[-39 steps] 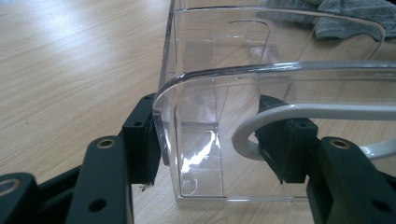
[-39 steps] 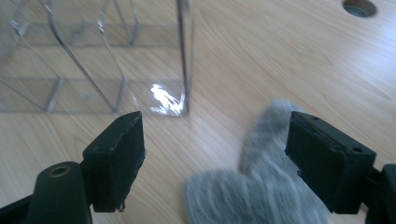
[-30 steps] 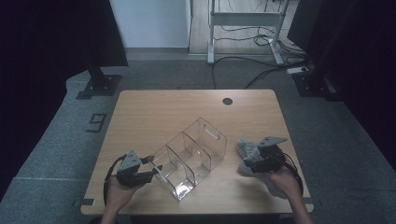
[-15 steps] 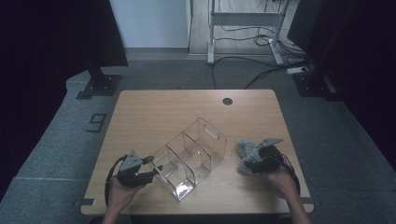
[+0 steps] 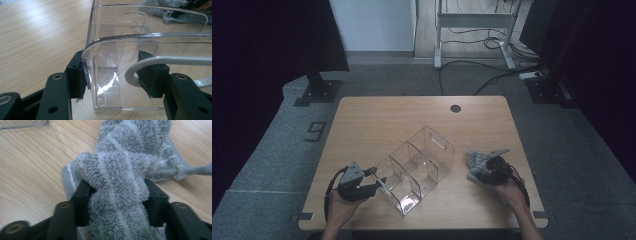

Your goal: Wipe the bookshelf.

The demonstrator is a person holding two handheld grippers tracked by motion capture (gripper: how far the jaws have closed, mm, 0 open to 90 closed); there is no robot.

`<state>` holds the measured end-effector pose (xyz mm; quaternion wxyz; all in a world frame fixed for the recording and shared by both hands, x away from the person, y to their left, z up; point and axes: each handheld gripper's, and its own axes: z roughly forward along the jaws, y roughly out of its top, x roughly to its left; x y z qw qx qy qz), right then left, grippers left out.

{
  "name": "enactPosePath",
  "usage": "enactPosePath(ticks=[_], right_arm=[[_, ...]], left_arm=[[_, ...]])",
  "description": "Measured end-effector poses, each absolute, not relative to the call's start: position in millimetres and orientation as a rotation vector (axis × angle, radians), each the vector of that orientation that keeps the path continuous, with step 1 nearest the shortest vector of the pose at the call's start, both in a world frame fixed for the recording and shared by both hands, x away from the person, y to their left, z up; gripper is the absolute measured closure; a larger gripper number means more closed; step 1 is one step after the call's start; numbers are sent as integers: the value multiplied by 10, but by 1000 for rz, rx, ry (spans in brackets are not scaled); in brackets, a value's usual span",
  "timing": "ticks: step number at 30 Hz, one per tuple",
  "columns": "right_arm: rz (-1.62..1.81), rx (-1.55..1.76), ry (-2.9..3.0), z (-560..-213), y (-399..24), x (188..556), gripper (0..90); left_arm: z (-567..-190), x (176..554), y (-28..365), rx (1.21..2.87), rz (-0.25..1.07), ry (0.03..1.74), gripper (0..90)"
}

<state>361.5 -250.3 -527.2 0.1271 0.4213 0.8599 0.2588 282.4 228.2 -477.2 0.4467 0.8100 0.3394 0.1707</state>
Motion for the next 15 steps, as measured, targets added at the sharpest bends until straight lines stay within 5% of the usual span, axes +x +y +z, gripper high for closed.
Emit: enactPosePath(ticks=[5,15], right_arm=[[735,1225,2507,-5247,-2494,3595,597],[771,1233,2504,-5147,-2538,3530,627]], left_arm=[[-4777,2822,2284,1999,424,844,446],[-4788,2812,2282,1984,426,859,448]])
